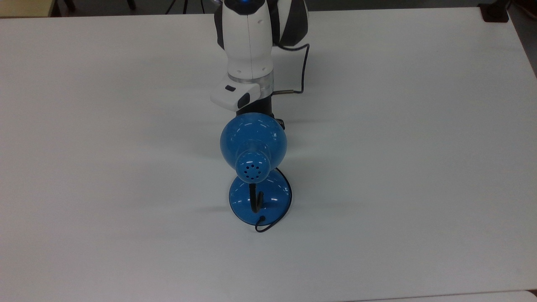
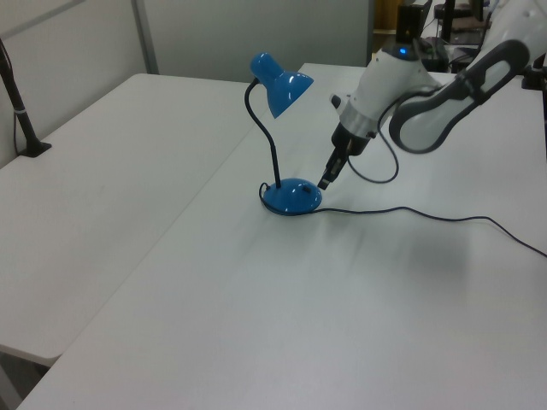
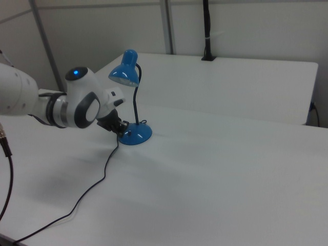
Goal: Turn off the lamp
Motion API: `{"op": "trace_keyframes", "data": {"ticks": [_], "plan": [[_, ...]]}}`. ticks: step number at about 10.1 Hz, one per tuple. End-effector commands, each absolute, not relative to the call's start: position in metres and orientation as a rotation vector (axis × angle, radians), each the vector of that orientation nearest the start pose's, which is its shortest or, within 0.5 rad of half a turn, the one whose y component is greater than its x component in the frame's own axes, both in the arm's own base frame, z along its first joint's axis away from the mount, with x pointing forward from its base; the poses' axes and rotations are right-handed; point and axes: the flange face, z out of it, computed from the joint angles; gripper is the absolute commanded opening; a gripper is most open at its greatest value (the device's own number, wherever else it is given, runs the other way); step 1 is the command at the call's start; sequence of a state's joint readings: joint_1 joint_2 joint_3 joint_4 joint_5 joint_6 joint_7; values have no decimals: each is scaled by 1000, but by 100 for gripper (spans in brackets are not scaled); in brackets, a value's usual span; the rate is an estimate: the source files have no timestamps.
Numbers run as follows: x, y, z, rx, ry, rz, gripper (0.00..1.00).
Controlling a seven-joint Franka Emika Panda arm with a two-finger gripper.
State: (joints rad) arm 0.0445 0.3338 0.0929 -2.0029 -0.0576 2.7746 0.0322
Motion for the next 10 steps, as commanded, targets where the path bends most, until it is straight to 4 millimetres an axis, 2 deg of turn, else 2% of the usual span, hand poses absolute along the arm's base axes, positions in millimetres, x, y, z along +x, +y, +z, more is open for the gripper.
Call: {"op": "trace_keyframes", "data": {"ticks": [1,2,5,7,9,10], "plan": [[609,86,394,-3113,-196,-410,0],[604,84,413,-3142,-198,-295,0],[597,79,485,-3181,-161,-95,0],[596,75,527,-3190,-139,-54,0],[584,74,567,-3194,-129,-32,0],[581,74,579,-3194,-118,-22,0]]}}
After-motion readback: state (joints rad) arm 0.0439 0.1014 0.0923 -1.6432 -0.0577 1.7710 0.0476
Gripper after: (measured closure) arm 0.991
